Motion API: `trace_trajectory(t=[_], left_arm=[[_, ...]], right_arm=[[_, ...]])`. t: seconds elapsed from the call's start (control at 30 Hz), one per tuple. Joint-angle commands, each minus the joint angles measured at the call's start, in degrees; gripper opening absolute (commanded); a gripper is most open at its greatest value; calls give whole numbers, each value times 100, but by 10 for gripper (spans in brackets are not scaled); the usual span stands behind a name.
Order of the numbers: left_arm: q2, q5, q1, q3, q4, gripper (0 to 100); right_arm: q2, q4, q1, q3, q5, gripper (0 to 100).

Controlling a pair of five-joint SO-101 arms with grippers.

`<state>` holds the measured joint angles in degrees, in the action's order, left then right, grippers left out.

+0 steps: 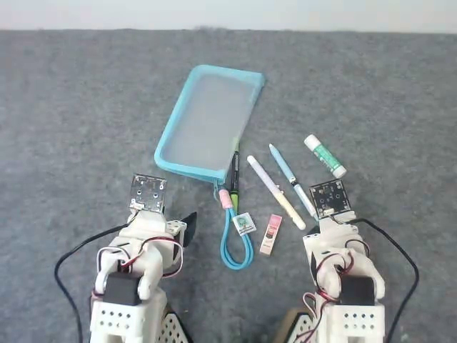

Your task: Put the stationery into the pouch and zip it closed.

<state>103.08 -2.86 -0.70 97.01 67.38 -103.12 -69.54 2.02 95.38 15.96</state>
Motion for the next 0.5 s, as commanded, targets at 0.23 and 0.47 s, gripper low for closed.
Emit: trace_trajectory(t=[0.23, 0.47], left_arm=[[105, -62, -44, -40, 26, 233], [105, -62, 0, -40, 26, 233]], right_arm=[[-75, -22, 48, 105, -18, 32], [-75, -22, 48, 105, -18, 32]])
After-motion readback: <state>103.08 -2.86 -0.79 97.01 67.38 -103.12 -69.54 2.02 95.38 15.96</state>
